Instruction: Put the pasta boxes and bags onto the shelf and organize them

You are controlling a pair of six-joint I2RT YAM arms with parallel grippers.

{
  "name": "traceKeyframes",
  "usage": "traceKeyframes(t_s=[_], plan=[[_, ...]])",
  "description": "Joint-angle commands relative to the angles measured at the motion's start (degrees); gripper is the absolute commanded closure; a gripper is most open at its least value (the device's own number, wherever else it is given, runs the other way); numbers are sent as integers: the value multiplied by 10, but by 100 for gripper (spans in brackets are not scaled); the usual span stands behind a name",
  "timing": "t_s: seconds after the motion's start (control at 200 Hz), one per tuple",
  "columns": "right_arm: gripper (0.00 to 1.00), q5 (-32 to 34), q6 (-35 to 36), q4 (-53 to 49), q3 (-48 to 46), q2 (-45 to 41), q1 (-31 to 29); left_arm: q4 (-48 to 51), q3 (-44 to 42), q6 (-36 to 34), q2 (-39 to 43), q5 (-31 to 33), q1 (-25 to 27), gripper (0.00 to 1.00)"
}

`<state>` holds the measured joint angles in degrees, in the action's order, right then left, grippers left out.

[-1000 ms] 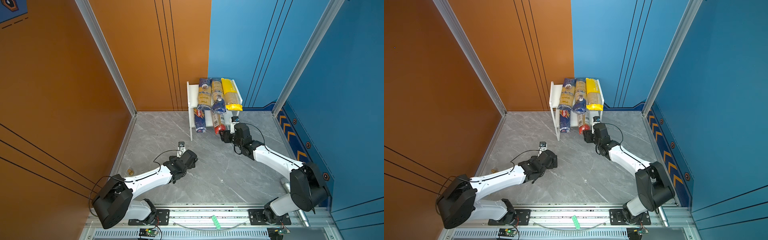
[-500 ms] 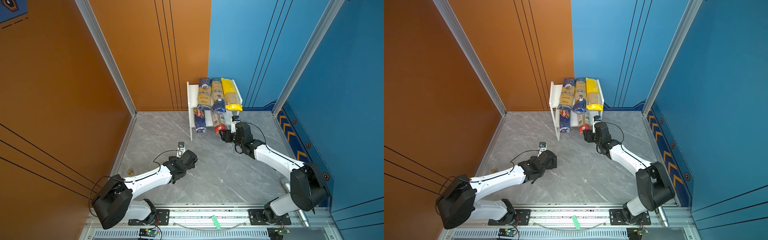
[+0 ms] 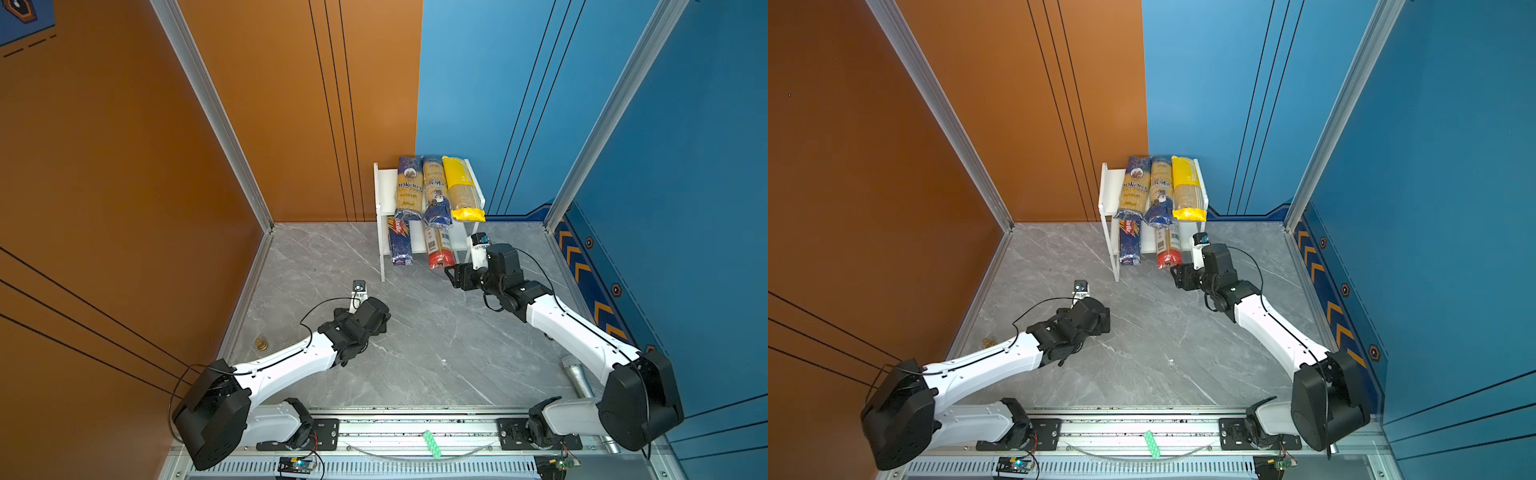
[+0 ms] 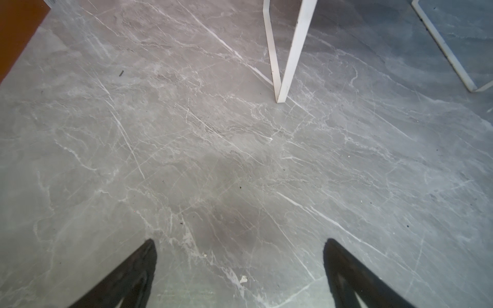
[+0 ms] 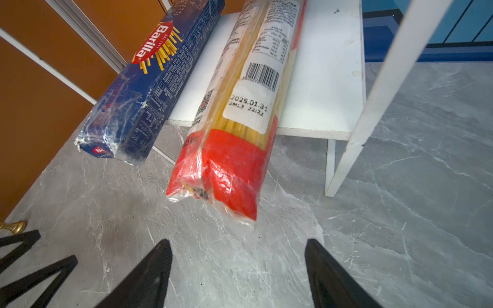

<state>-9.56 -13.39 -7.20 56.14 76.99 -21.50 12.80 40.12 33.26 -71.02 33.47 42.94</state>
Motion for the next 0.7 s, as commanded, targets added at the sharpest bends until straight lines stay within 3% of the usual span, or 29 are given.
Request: traceKeyframes(t_s=[0.0,0.371,0.696], plan=[[23,-27,32,-48,-21,-29,17,10,18,-34,24,17,-19,2],[21,-80,81,-60,-93,-75,137,-146,-51,-201,119,-2,-79,2],[20,-101,63,80,-172,-70,229,-201,-104,-280,172,-55,-222,2]])
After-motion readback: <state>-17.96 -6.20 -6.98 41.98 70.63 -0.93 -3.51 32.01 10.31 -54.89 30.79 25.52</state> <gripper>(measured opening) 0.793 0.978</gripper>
